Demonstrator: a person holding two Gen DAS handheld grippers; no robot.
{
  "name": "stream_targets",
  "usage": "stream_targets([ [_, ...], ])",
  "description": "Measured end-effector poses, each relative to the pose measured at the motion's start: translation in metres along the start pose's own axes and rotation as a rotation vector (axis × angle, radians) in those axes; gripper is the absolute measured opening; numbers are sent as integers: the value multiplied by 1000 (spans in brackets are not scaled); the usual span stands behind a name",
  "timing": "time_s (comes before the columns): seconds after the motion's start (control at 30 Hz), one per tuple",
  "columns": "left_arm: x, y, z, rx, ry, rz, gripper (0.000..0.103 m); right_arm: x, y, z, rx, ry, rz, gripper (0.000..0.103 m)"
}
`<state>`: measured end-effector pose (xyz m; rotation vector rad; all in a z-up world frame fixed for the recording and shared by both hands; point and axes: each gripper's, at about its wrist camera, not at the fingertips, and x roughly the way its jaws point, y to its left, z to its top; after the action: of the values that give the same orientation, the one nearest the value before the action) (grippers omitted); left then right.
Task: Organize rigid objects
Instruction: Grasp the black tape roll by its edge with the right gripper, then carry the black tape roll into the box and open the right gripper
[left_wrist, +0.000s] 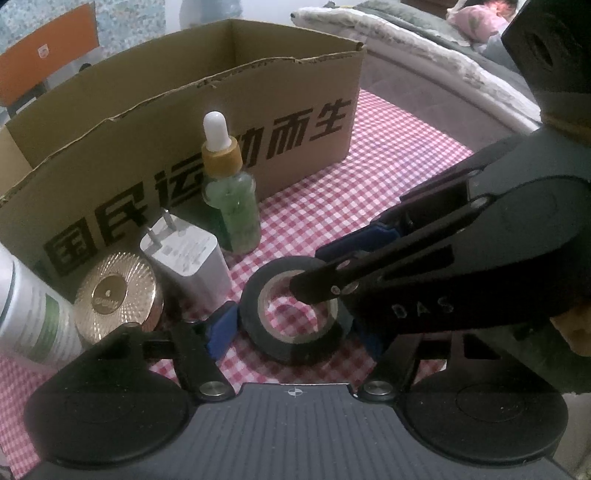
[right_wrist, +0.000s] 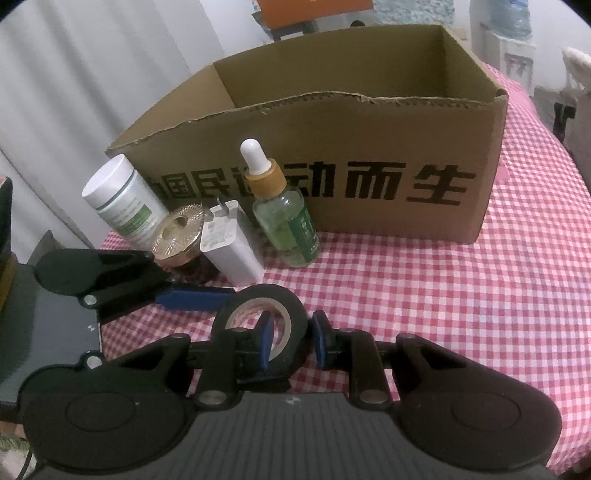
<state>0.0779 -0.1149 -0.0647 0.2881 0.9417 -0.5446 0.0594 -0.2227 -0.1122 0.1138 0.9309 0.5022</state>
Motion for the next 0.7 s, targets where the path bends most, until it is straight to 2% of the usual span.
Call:
stream_targets([
  [0.1,0,0,1,-7,-3,-2,67,3,1,2,-14,-1,0,25],
  [0.7,-11,-3,3,-11,-28,18,67,-9,10,9,-29,-24,-6,25],
])
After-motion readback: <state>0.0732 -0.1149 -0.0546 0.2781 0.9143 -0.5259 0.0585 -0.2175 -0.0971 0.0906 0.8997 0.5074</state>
